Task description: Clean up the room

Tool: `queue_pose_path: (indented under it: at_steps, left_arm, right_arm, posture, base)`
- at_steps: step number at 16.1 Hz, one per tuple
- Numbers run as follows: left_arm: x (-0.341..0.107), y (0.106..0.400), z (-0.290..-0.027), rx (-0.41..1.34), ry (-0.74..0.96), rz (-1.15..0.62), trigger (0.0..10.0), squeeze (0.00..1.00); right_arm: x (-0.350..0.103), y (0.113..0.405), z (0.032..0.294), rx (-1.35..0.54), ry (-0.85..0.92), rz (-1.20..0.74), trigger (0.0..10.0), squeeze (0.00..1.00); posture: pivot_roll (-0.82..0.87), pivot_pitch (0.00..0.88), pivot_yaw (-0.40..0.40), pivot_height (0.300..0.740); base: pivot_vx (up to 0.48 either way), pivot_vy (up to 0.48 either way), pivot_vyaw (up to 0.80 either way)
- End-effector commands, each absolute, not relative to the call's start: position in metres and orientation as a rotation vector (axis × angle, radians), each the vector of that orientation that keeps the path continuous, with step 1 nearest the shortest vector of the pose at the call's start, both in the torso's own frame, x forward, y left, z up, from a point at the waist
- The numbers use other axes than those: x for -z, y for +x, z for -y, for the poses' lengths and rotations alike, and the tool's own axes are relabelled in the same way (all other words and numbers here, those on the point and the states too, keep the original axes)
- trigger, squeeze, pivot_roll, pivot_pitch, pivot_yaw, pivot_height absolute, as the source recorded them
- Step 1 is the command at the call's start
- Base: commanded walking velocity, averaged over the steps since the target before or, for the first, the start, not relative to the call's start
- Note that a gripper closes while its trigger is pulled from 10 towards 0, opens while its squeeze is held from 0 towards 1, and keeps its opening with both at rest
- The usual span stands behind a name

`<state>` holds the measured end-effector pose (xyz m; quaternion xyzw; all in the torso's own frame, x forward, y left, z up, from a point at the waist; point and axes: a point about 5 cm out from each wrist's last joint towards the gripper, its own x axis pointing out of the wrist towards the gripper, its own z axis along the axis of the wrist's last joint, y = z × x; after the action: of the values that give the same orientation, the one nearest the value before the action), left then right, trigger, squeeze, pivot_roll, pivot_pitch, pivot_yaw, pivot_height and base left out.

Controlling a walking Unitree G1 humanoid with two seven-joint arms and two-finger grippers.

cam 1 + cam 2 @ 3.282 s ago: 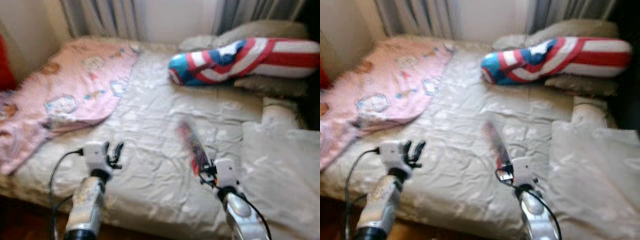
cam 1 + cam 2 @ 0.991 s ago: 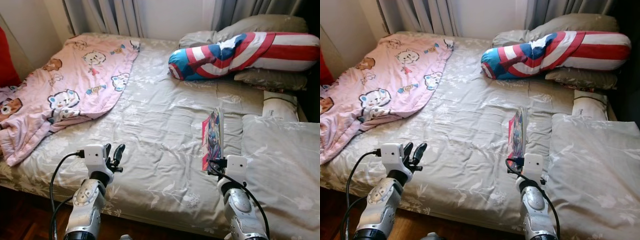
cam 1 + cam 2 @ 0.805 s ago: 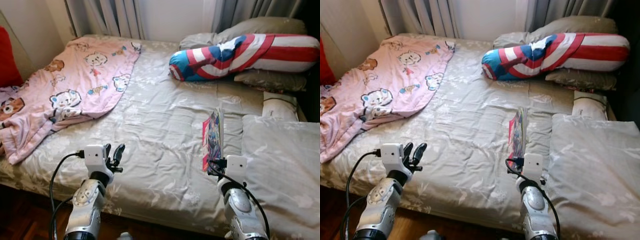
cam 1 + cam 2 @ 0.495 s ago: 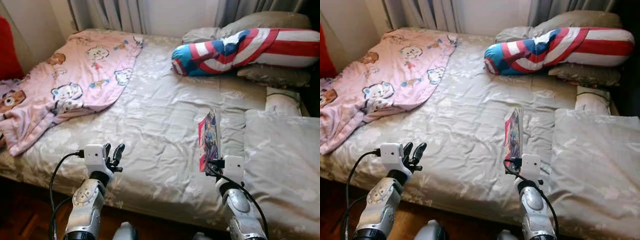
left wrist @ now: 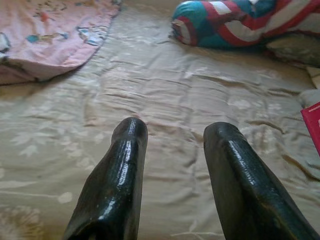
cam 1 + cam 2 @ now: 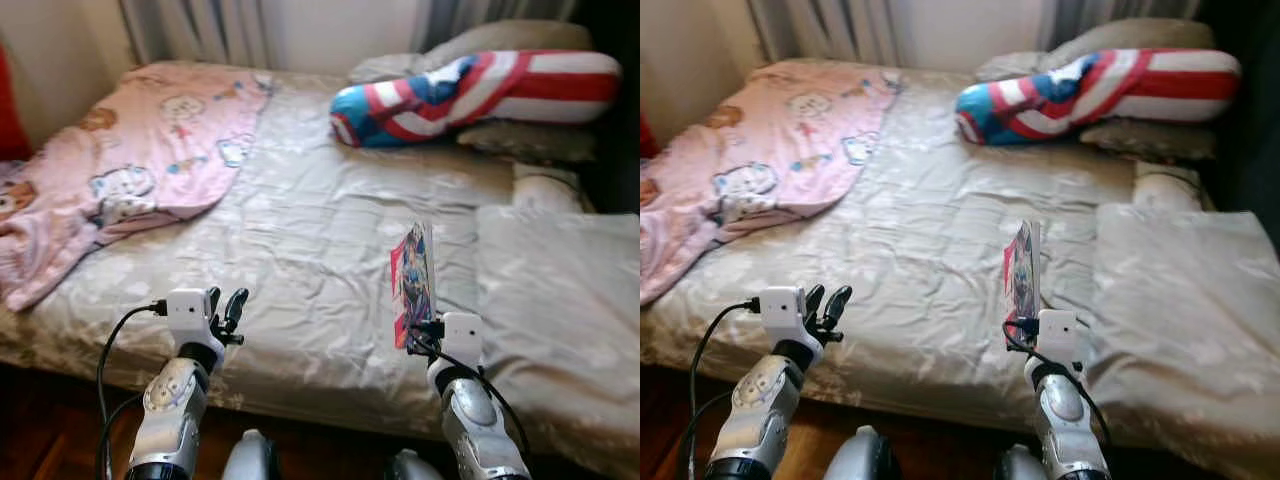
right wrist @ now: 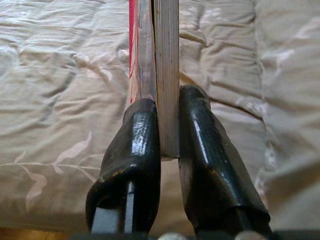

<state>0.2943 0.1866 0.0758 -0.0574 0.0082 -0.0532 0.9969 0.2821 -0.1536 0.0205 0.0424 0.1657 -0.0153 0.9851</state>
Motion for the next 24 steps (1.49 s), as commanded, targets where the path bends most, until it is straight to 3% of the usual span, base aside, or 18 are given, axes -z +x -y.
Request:
queue_pose_path:
  at_steps: [1,24]
  left_arm:
    - [-0.0761,0.2941,-0.1859,0.113,-0.113,-0.022,10.0,0.0]
    - [-0.0752,0.2942,-0.1837,0.127,-0.102,-0.028,10.0,0.0]
  right_arm:
    - [-0.0266,0.285,0.1543,0.031,0.091,-0.293,10.0,0.0]
    - [-0.0288,0.2851,0.1517,0.014,0.112,-0.272,10.0,0.0]
  posture:
    - [0.02,0.117,-0.008,0.66]
    - [0.02,0.114,-0.005,0.645]
  base:
    - [0.0,0.0,0.0]
    - [0.0,0.0,0.0]
